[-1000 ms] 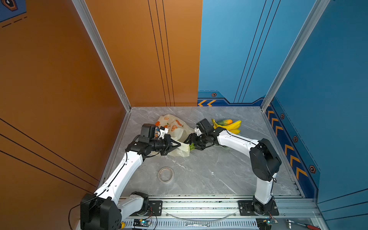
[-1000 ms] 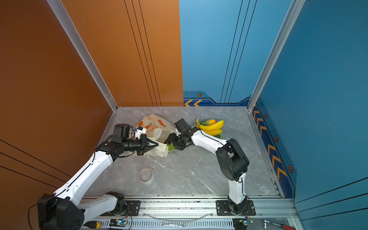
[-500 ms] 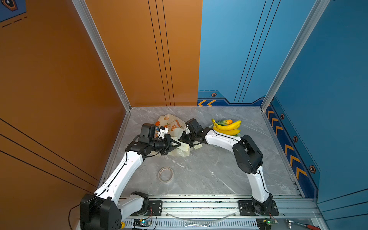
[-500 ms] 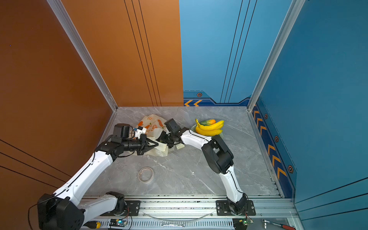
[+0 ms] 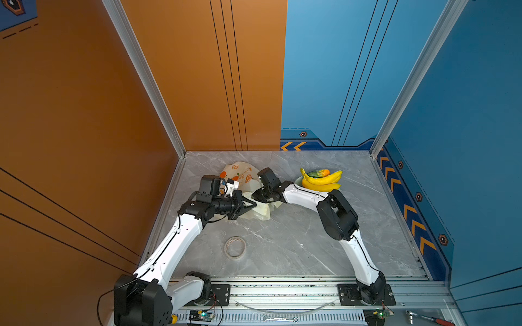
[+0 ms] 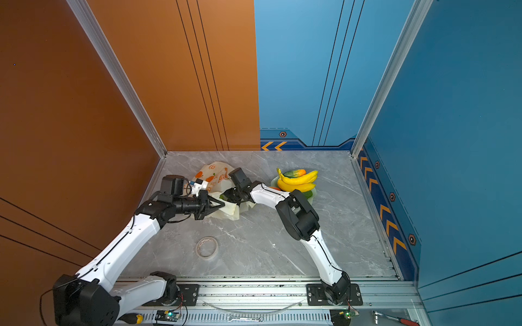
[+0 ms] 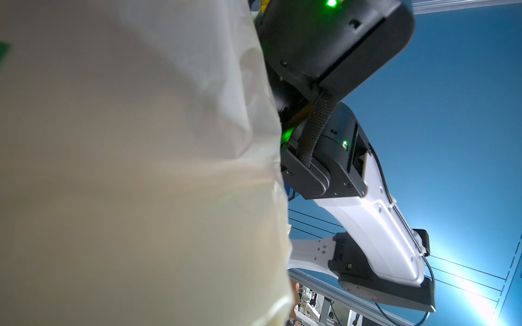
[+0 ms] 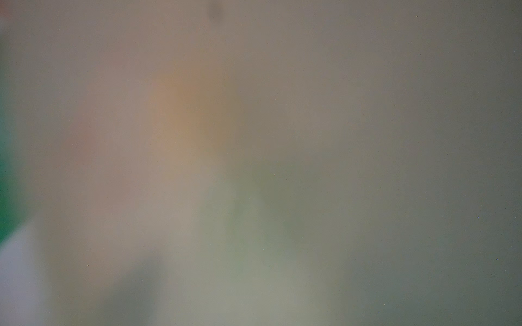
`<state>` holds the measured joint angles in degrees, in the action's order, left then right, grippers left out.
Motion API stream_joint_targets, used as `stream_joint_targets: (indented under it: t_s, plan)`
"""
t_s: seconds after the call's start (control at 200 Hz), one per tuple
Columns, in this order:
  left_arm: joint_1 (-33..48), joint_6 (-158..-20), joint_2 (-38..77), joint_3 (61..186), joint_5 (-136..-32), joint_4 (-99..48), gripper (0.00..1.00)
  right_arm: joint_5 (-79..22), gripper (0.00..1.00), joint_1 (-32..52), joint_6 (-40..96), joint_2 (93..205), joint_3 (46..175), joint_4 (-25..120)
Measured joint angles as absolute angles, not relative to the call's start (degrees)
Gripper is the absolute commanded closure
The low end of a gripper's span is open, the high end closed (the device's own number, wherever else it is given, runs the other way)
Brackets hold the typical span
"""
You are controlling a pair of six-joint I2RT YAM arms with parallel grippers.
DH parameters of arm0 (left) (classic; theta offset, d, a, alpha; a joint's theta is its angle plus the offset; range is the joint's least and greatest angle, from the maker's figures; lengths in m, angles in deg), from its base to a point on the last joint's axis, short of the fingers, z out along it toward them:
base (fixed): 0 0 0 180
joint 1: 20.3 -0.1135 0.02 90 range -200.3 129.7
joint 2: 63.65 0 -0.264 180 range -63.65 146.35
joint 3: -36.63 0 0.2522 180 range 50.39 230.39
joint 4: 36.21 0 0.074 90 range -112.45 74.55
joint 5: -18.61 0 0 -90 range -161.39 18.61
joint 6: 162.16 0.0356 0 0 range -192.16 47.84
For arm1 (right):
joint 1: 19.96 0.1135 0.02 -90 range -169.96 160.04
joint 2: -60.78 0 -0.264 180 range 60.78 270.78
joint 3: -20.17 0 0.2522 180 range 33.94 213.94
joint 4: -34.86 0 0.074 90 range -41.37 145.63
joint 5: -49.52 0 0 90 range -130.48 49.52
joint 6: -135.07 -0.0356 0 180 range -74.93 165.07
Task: Place the fruits into the plastic bag
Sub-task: Place the fruit in the plastic bag.
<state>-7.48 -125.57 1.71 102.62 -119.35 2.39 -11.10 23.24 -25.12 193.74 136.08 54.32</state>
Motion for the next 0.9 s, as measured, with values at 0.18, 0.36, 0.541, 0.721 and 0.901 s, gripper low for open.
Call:
stream_joint_targets:
  t_s: [0.18,0.36,0.541,0.721,0.901]
  plan:
    - [-7.5,-125.6,1.7,102.6,-119.4,2.2,1.00,-10.9,0.03,23.2,-25.1,193.7,136.7,53.1]
    - [-7.5,-125.8,1.7,102.6,-119.4,2.2,1.00,-10.7,0.03,23.2,-25.0,192.6,135.6,53.1]
    - [-7.6,-126.2,0.9,102.6,-119.4,2.0,1.00,-10.5,0.03,23.2,-24.2,187.4,131.6,53.6]
    - [-8.5,-127.2,0.0,102.6,-119.5,1.6,1.00,-10.2,0.03,23.2,-21.3,182.5,130.6,57.3]
    - [-10.3,-129.7,-1.1,102.6,-119.6,-0.2,1.00,-10.5,0.03,23.2,-16.7,179.3,130.6,65.0]
